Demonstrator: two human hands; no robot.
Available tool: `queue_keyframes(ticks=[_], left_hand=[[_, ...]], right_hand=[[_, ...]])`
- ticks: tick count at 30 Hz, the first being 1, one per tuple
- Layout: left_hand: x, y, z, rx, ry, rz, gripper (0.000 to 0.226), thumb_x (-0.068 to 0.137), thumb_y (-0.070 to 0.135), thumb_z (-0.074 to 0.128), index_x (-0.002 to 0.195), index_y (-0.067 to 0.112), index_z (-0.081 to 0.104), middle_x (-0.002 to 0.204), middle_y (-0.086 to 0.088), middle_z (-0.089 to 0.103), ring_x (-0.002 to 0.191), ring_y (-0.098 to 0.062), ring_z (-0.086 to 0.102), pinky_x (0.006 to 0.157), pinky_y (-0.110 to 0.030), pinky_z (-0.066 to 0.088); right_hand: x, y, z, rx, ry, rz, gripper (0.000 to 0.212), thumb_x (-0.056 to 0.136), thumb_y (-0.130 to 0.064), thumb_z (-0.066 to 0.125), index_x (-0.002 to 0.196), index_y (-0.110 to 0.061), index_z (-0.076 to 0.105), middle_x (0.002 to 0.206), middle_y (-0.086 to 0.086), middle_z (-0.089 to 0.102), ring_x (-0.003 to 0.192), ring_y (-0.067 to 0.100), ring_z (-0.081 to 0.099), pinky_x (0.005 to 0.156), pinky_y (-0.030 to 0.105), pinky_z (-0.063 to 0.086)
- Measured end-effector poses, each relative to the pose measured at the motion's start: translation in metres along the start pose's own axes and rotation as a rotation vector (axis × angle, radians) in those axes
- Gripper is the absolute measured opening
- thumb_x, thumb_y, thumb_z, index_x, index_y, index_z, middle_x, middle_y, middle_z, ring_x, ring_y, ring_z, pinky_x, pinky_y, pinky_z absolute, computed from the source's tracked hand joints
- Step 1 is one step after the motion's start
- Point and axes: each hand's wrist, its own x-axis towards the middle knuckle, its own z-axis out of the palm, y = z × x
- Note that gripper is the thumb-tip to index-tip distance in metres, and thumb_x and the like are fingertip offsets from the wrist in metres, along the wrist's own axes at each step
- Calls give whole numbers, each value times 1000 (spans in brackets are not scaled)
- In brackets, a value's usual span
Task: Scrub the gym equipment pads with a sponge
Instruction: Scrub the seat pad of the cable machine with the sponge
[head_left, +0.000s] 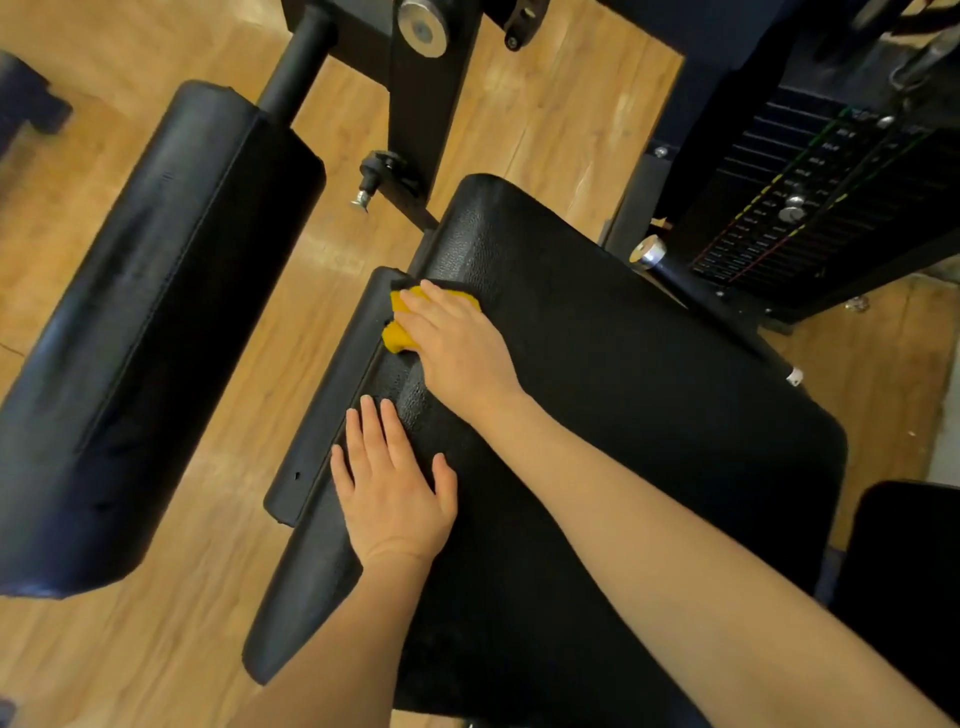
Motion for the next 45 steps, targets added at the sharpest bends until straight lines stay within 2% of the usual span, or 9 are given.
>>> queue_keyframes(ticks=[4, 9, 15, 18, 22, 27, 34, 42, 45], left_hand=[[0, -2, 2, -28, 12, 7, 75, 85, 44, 28, 145, -1, 28, 151, -20, 30, 141, -35, 24, 112, -53, 20], [-1, -1, 2, -63, 35, 4, 76, 84, 43, 27, 145, -2, 28, 152, -21, 29, 141, -36, 24, 112, -55, 20], [-2, 0, 2, -86, 47, 6, 77, 82, 43, 28, 145, -3, 29, 152, -22, 28, 141, -37, 24, 111, -57, 21], [-2, -1, 2, -92, 58, 11, 78, 82, 44, 27, 146, -2, 27, 153, -21, 26, 142, -36, 22, 112, -57, 20], [-3, -2, 4, -88, 63, 22, 79, 84, 45, 25, 148, 0, 23, 155, -19, 22, 144, -33, 17, 114, -54, 16], [-3, -3, 5, -81, 70, 28, 78, 84, 45, 25, 148, 1, 21, 156, -18, 20, 144, -32, 15, 115, -52, 14], [-3, -3, 6, -92, 92, 39, 76, 85, 42, 32, 148, -1, 22, 155, -20, 22, 144, -33, 18, 113, -53, 16], [-3, -3, 5, -111, 96, 32, 77, 84, 40, 35, 147, -1, 22, 154, -21, 23, 143, -35, 18, 113, -54, 16], [-3, -4, 6, -108, 100, 36, 77, 83, 41, 34, 147, -1, 23, 154, -21, 24, 143, -35, 19, 113, -55, 16]], right_hand=[[-25, 5, 2, 81, 138, 92, 41, 74, 3, 62, 115, -5, 63, 126, 11, 59, 124, 31, 50, 93, 42, 46], [-94, 32, -2, 33, 186, 192, 42, 78, -1, 52, 119, -5, 61, 129, 9, 58, 124, 30, 49, 96, 42, 44], [-173, 68, -12, 58, 213, 541, 52, 79, 10, 58, 129, -6, 53, 136, 10, 50, 132, 28, 39, 106, 46, 35], [-214, 88, -16, 40, 187, 747, 52, 88, 7, 50, 136, -10, 44, 146, 4, 39, 140, 20, 25, 112, 39, 29], [-256, 108, -19, -2, 227, 862, 50, 88, 7, 51, 135, -10, 47, 147, 4, 38, 140, 21, 26, 111, 36, 29], [-307, 125, -22, 26, 381, 1171, 45, 93, 0, 45, 138, -8, 42, 146, 9, 38, 141, 22, 23, 116, 34, 20], [-314, 117, -16, 120, 534, 1253, 42, 95, -5, 45, 137, -6, 43, 147, 7, 36, 140, 20, 25, 109, 18, 14], [-333, 108, -20, 90, 331, 1192, 47, 96, -19, 47, 141, -9, 37, 150, 5, 32, 142, 19, 20, 112, 26, 15], [-324, 104, -14, 159, 483, 1243, 44, 96, -16, 47, 139, -10, 40, 149, 4, 34, 141, 18, 21, 109, 21, 15]])
